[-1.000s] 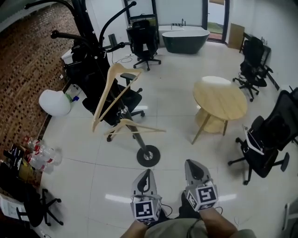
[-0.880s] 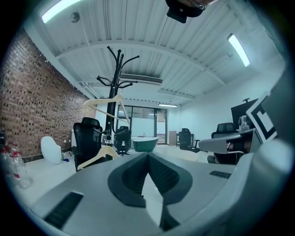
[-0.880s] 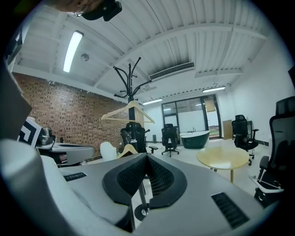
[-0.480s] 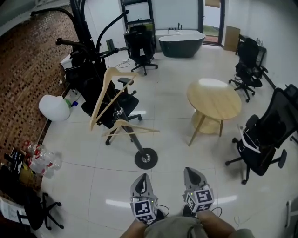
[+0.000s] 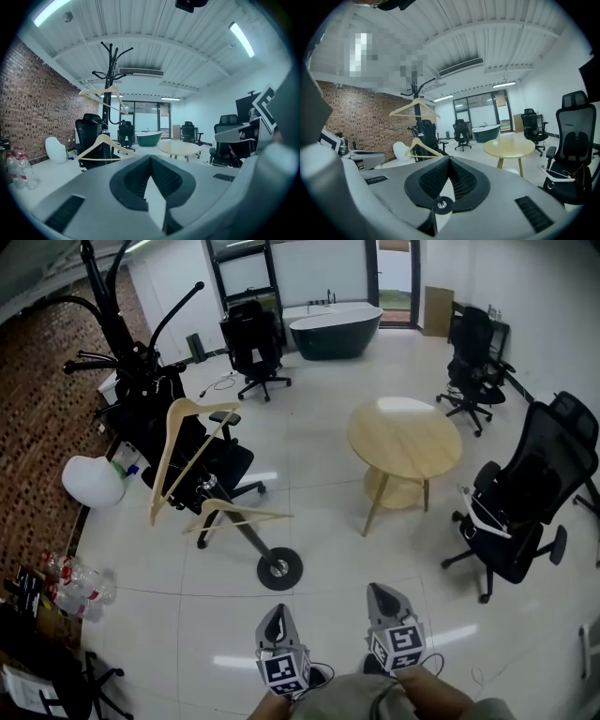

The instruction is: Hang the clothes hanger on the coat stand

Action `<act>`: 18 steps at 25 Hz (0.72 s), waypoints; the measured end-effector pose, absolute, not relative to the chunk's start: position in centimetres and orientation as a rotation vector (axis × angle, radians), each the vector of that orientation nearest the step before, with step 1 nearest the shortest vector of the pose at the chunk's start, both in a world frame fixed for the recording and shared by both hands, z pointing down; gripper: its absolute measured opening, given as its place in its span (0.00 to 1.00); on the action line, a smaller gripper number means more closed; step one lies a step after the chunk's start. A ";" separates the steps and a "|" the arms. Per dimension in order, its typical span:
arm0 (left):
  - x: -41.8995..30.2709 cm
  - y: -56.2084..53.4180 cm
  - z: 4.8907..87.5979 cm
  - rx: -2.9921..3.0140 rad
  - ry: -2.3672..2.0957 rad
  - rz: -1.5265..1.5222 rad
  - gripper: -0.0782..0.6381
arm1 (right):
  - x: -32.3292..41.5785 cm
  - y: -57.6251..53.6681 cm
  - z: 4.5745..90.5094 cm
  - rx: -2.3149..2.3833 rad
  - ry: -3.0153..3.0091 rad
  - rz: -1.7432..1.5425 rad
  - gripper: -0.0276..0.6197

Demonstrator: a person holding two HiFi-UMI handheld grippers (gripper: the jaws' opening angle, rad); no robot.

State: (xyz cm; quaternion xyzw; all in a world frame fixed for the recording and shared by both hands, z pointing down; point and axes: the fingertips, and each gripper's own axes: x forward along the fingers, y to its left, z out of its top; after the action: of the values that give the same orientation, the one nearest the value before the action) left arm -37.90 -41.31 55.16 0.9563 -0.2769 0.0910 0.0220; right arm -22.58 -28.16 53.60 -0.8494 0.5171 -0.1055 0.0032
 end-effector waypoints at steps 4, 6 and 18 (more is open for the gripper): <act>-37.5 -40.9 55.1 2.977 -0.833 0.268 0.13 | -22.9 -27.8 53.9 -2.667 1.616 -0.334 0.02; -37.4 -40.5 54.9 2.984 -0.817 0.259 0.13 | -23.0 -27.5 54.0 -2.669 1.610 -0.333 0.02; -38.9 -39.3 54.3 3.018 -0.759 0.235 0.13 | -25.3 -27.2 54.8 -2.658 1.626 -0.368 0.02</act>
State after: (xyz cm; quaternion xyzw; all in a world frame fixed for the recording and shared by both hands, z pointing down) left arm -38.87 -39.34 54.27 0.9670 -0.2432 0.0754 0.0105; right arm -25.28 -27.22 54.81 -0.8471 0.5183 -0.1174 0.0019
